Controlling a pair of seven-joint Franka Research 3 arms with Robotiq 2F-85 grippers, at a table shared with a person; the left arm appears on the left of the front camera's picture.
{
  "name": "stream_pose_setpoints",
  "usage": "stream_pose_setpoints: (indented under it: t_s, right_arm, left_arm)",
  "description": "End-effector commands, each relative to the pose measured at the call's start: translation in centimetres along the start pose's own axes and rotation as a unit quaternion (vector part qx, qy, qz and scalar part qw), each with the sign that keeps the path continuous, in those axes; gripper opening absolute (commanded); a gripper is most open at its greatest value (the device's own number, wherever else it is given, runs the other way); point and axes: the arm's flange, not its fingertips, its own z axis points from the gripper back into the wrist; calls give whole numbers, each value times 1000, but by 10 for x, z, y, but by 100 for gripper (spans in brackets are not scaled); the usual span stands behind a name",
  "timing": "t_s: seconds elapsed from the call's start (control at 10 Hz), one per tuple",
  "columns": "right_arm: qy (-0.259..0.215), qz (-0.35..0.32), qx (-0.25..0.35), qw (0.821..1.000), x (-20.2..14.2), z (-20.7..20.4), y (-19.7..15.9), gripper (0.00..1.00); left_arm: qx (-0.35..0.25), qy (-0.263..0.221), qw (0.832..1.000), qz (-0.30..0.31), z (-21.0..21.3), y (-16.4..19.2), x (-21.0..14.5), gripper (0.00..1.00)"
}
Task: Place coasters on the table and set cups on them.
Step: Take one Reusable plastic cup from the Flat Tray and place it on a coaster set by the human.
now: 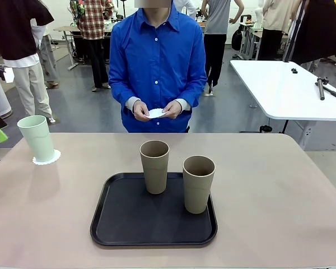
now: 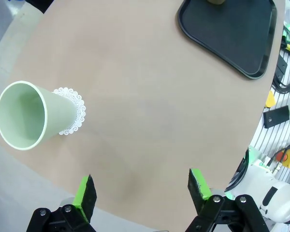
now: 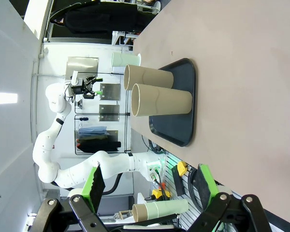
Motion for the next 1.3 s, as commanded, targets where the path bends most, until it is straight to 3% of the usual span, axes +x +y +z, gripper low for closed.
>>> stream_pose_setpoints:
  t_s: [0.0, 0.5, 0.6, 0.8, 0.9, 1.2]
  right_arm:
    - [-2, 4, 6, 1000, 0, 0, 1, 100]
    - [-2, 4, 6, 1000, 0, 0, 1, 100]
    - [-2, 4, 6, 1000, 0, 0, 1, 100]
    - [-2, 4, 6, 1000, 0, 0, 1, 100]
    - [-2, 4, 6, 1000, 0, 0, 1, 100]
    - [-2, 4, 6, 1000, 0, 0, 1, 100]
  left_arm:
    - [0, -6, 1000, -9, 3, 0, 0, 100]
    - [0, 0, 1000, 0, 0, 0, 0, 100]
    - [53, -14, 993, 109, -1, -7, -14, 100]
    - [64, -19, 967, 247, 8, 3, -31, 100]
    - [52, -26, 952, 302, -3, -9, -48, 100]
    - [23, 39, 941, 336, -1, -13, -48, 100]
